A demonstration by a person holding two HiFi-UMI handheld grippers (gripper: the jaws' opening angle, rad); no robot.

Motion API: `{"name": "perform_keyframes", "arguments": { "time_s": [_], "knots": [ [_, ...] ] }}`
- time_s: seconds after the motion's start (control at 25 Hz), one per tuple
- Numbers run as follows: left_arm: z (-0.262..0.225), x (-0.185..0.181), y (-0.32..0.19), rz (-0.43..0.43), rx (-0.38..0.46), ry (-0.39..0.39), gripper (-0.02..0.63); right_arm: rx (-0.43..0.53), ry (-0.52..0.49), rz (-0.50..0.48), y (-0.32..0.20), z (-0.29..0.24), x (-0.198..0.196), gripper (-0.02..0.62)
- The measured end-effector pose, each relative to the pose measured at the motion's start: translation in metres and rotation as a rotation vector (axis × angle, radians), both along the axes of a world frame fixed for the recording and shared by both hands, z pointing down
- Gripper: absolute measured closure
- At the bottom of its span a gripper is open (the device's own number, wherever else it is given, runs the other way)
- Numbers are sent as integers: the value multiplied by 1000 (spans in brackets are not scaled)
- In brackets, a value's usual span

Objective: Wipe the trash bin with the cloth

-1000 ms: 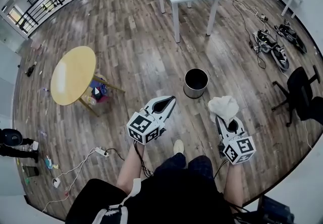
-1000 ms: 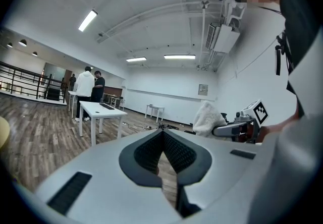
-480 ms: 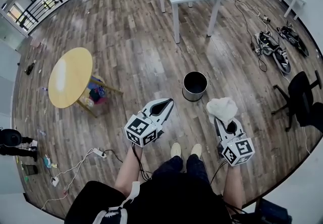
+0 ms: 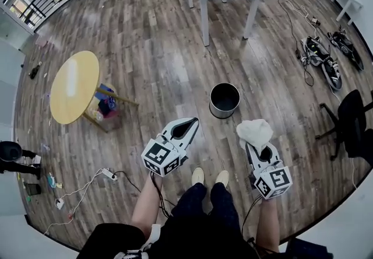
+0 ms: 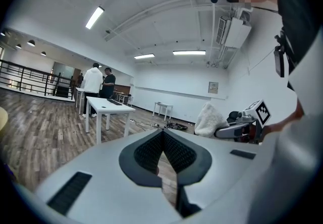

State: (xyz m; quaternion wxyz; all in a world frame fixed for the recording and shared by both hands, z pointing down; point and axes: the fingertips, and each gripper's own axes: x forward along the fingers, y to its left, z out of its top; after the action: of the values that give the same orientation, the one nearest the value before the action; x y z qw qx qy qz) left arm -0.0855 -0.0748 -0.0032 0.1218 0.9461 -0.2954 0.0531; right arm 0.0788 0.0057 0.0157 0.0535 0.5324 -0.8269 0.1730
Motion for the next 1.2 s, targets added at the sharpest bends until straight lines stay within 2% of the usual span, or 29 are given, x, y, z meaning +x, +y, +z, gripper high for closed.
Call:
{"name": "perform_keyframes", "arguments": {
  "time_s": [0.24,0.52,0.88,1.2],
  "knots": [
    [60,5,-25,-32,31,4,606,45,9,-33,-34,54,12,511],
    [176,14,-61,-60,51,-4,606,75,-4,-48,-72,164,22,512],
    [308,35,-93,-40,69,-14,606,99,14,-90,-104,300,24,511],
    [404,33,-118,-31,56,-9,606,121,11,-105,-129,390,21,511]
  ]
}}
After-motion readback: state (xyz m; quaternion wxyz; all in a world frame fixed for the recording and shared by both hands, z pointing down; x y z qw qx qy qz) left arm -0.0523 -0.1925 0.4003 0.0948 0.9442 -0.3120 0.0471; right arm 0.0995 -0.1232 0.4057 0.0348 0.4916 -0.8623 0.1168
